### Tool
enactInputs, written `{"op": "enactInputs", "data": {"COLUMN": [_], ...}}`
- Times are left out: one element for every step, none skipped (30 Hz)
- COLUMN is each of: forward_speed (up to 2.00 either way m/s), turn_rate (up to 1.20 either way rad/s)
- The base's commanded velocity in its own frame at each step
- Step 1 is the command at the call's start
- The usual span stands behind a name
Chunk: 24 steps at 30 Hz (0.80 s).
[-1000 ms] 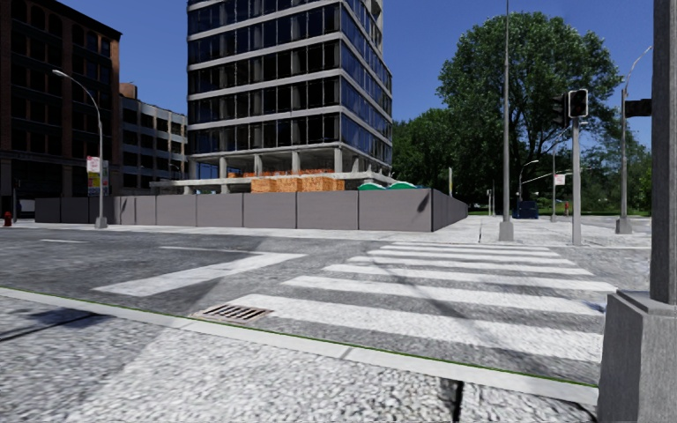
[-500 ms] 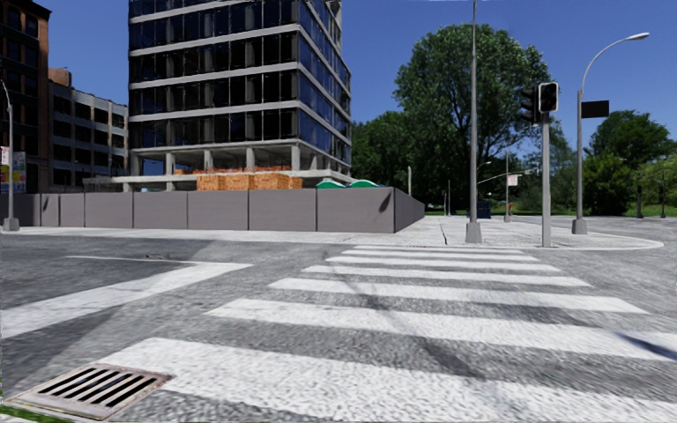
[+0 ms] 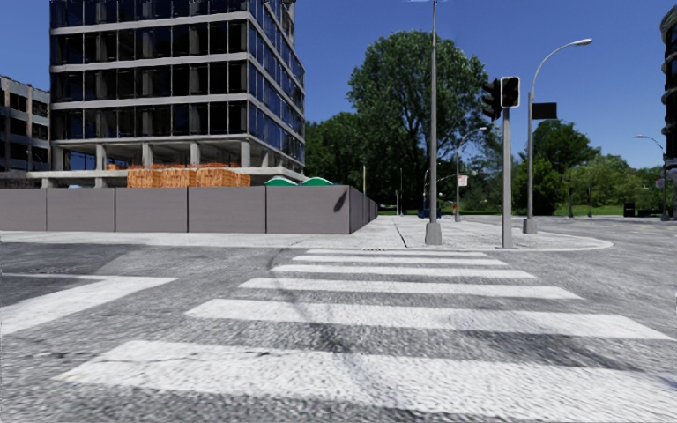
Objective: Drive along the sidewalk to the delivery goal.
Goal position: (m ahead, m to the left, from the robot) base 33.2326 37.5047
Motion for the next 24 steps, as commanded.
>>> {"op": "enactInputs", "data": {"forward_speed": [1.58,1.58,1.58,1.58,1.58,1.58,1.58,1.58,1.58,1.58,1.58,1.58,1.58,1.58,1.62,1.62,1.69,1.77,1.85,1.85,2.0,2.0,2.0,2.0], "turn_rate": [-0.39,-0.39,-0.39,-0.38,-0.37,-0.37,-0.32,-0.25,-0.2,-0.07,-0.07,0.0,0.0,0.0,0.0,0.0,0.0,0.0,0.0,0.0,0.0,0.0,0.0,0.0]}}
